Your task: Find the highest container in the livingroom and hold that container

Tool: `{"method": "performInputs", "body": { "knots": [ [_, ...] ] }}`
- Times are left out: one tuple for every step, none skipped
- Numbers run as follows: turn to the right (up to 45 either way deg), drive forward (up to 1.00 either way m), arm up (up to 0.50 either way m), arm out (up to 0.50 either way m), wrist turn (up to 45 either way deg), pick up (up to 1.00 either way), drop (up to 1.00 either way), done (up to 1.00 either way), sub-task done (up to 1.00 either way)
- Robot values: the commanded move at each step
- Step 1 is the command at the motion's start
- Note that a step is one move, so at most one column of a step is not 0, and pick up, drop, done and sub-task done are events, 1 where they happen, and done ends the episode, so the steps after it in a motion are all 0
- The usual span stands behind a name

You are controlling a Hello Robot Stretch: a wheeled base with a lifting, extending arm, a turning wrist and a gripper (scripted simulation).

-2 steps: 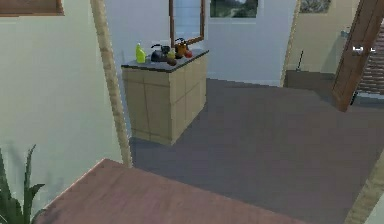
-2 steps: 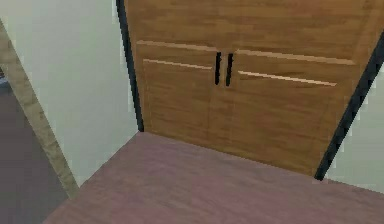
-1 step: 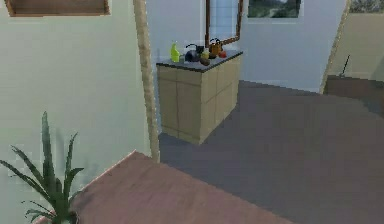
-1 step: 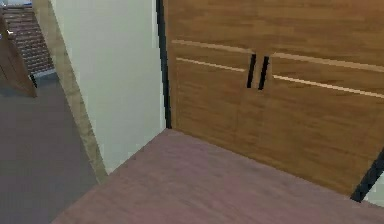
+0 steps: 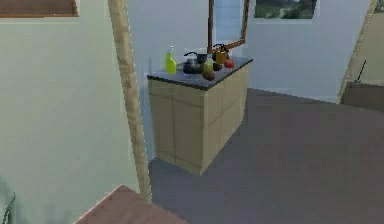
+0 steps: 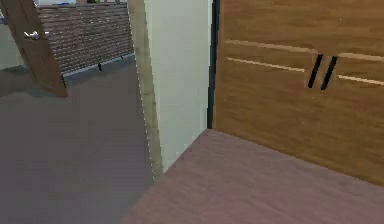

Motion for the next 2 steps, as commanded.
{"method": "performInputs", "body": {
  "knots": [
    [-45.0, 0.00, 0.00, 0.00, 0.0, 0.00, 0.00, 0.00, 0.00],
    [-18.0, 0.00, 0.00, 0.00, 0.0, 0.00, 0.00, 0.00, 0.00]
  ]
}}
